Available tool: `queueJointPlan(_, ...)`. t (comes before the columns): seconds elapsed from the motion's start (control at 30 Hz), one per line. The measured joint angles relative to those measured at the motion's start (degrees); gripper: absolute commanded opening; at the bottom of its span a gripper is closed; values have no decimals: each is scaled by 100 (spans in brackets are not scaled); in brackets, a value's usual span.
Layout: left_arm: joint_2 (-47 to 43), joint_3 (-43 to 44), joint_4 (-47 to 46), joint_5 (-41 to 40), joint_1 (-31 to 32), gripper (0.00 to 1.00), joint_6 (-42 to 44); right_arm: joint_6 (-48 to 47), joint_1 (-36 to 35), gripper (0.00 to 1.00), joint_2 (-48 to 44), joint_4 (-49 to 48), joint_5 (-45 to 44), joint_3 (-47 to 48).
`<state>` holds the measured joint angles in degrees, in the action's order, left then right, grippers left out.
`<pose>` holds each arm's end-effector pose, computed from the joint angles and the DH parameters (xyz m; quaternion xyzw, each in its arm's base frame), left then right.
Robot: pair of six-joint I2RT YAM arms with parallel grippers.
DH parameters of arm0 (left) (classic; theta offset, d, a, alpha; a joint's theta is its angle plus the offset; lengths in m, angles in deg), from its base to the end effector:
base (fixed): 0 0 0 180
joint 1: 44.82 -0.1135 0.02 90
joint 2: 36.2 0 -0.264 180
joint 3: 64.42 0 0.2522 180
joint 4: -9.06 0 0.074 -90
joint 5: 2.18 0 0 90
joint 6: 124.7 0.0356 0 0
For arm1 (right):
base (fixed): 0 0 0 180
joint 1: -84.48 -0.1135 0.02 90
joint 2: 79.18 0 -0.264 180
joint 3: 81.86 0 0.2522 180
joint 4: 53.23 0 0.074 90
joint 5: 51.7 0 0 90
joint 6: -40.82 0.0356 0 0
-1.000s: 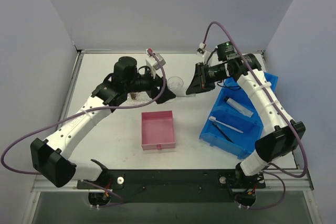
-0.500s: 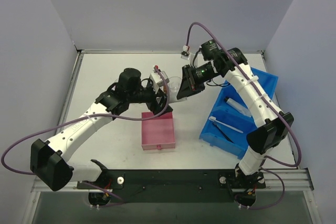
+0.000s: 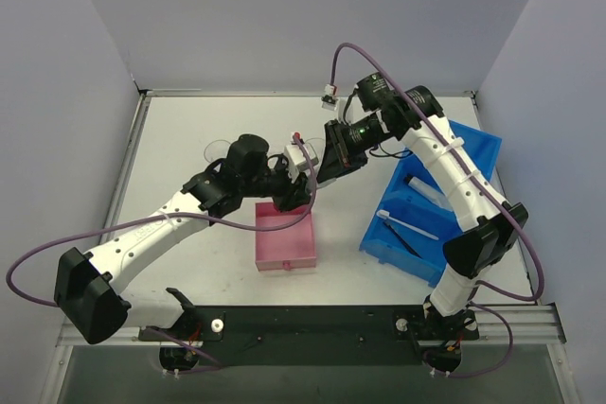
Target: Prepare toiletry sets of a toothbrush and toothpaste on the tray
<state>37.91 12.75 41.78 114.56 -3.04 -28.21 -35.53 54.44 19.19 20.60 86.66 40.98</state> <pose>0.2067 -0.2062 0.3285 0.4500 0.7201 -0.3387 0.4053 0.2910 0.1990 0.4051 -0.2627 0.8265 0.4744 0.1511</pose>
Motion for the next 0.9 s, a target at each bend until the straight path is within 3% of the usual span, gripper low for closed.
queueJointPlan(0.13, -11, 0, -109, -216, 17, 33, -120, 111, 31, 29, 0, -70, -186, 111)
queueJointPlan(0.27, -118, -140, -264, -645, 17, 34, -363, 442, 175, 42, -15, -415, -400, 157)
queueJointPlan(0.5, -417, -422, -592, -1340, 17, 35, -960, 938, 302, 45, -247, -1366, -780, -72)
queueJointPlan(0.9, -247, -326, -623, -1552, -42, 35, -1368, 1311, 181, 44, -284, -2109, -848, -479)
